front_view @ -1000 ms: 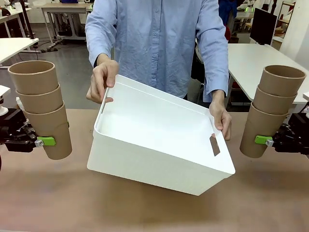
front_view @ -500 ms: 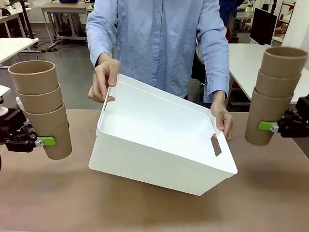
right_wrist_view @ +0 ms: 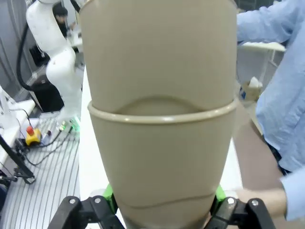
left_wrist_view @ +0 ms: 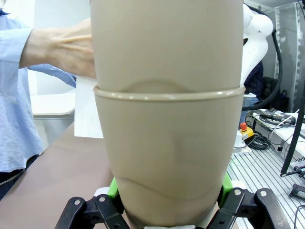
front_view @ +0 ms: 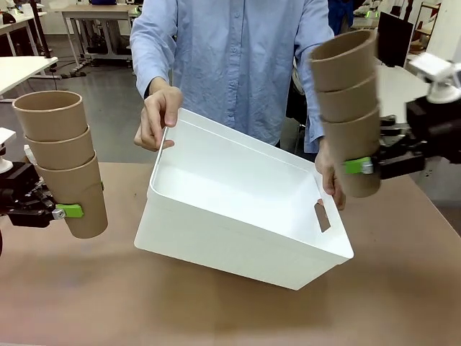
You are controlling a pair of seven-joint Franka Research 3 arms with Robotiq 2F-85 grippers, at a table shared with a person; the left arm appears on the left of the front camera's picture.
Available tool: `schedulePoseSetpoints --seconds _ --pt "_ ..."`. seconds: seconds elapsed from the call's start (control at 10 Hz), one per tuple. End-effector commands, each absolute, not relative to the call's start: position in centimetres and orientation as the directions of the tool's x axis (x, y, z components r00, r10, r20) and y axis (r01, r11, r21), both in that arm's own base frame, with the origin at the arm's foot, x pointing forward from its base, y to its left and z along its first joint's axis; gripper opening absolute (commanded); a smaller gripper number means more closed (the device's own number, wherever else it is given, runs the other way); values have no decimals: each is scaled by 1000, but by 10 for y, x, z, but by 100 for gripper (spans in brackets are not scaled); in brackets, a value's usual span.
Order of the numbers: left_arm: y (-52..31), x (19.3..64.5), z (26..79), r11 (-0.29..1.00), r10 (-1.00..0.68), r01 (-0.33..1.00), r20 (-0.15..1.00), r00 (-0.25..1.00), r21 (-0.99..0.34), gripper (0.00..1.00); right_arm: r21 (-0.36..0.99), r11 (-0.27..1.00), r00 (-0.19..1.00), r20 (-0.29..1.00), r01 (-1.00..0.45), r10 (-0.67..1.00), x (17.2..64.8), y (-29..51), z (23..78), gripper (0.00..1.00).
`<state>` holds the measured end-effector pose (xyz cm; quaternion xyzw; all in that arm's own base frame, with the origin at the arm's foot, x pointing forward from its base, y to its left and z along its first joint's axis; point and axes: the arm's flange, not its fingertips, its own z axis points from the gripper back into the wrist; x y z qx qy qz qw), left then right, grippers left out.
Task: Stack the cups and store them in the basket.
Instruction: Place the stack of Reusable plastic cups into the Pantry Basket.
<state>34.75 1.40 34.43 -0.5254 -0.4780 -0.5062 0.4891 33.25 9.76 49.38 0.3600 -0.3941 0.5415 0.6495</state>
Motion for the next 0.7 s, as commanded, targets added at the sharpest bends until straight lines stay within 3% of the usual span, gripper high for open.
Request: schedulePoseSetpoints --seconds 0.0,0.3,0.6 --pt "14 347 348 -67 19 997 1000 25 -24 85 18 194 120 841 -981 527 274 154 481 84" --pt "14 347 348 -67 19 997 1000 25 -24 85 -56 218 105 745 -974 659 279 214 472 84" --pt "14 347 348 -67 19 997 1000 25 -24 85 -67 174 58 774 -983 630 293 210 497 84"
